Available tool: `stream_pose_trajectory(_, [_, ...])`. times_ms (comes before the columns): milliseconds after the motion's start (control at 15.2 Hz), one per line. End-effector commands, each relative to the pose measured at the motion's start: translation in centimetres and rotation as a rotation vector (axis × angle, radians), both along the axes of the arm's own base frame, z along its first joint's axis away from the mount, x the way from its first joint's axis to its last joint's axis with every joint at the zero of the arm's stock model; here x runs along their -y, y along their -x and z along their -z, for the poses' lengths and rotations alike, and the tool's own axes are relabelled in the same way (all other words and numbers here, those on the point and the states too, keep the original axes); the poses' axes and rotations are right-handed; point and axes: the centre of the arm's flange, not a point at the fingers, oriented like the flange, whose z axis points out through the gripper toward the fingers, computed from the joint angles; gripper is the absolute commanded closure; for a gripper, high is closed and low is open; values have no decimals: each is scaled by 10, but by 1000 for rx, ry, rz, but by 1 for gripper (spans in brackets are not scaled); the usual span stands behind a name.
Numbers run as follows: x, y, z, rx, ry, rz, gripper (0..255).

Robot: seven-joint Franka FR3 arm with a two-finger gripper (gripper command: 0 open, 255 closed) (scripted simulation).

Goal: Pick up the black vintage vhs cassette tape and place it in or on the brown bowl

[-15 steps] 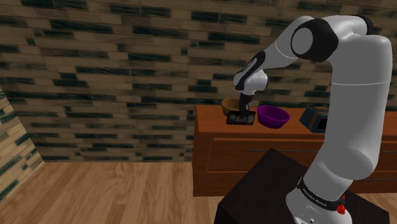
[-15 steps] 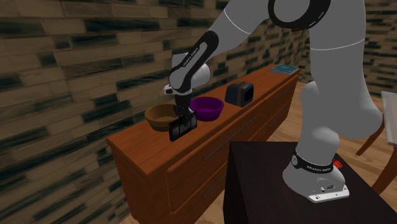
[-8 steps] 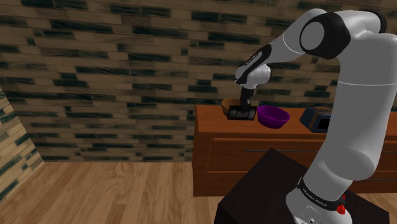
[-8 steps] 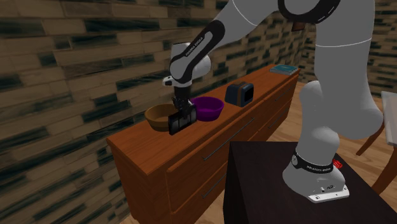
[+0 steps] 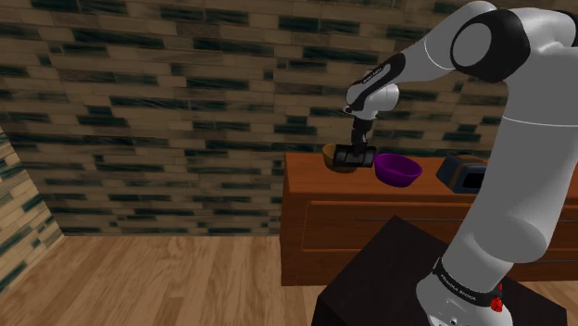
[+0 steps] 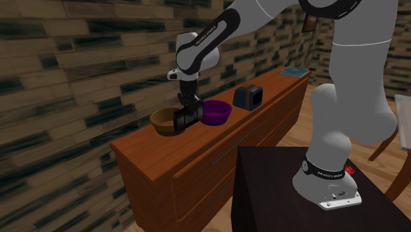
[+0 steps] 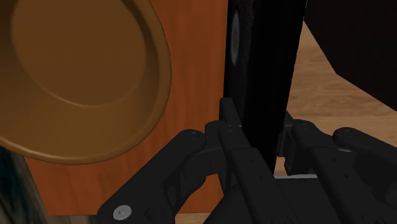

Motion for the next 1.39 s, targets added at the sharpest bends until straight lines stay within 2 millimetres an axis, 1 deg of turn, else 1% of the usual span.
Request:
stream_pose_trajectory(0, [-1, 1, -11, 0, 0, 0, 255])
stream_pose_trajectory(594, [-1, 1, -58, 0, 0, 0, 255])
stream_pose_trajectory(660, [-1, 1, -60, 0, 0, 0, 255])
stream_pose_trajectory(1320, [91, -93, -78, 0, 0, 0, 255])
